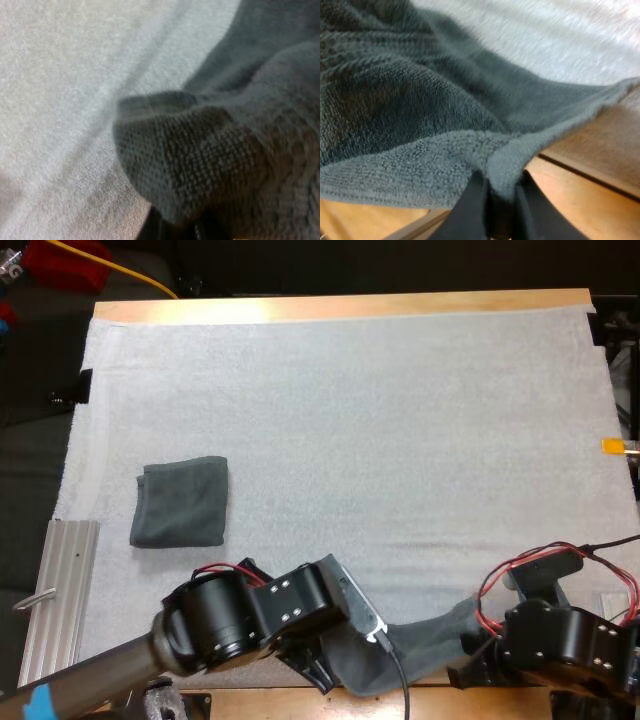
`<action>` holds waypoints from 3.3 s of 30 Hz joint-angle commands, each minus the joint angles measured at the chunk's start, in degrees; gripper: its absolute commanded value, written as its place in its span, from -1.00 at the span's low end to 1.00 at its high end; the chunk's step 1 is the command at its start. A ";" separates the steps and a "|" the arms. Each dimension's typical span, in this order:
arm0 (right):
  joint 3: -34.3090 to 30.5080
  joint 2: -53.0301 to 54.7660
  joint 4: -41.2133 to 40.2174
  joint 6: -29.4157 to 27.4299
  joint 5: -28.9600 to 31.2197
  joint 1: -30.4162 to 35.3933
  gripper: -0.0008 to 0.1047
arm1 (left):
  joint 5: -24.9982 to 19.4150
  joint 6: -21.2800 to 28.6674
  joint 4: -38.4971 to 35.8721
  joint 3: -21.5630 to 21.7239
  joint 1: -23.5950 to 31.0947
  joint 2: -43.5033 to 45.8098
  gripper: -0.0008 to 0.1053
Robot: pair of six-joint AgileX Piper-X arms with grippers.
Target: Pick towel from pile, fold and stack
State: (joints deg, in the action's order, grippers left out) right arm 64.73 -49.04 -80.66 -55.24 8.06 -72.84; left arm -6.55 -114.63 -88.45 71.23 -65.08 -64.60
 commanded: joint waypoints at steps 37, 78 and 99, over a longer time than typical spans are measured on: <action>-6.42 -28.01 34.35 -11.07 -20.96 42.70 -0.97 | 2.37 23.64 15.35 -0.18 36.13 -23.78 -0.98; -6.42 -41.64 52.43 10.50 -2.53 45.41 -0.97 | 0.76 21.89 34.45 -0.18 41.78 -34.48 -0.66; -6.42 -41.27 59.09 -0.71 -5.36 46.18 0.45 | -2.12 20.96 24.86 -0.18 41.78 -33.88 0.27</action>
State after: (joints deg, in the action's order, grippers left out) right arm 58.21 -90.86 -21.20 -54.10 3.38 -26.87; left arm -8.34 -93.04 -62.82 70.89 -23.31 -99.04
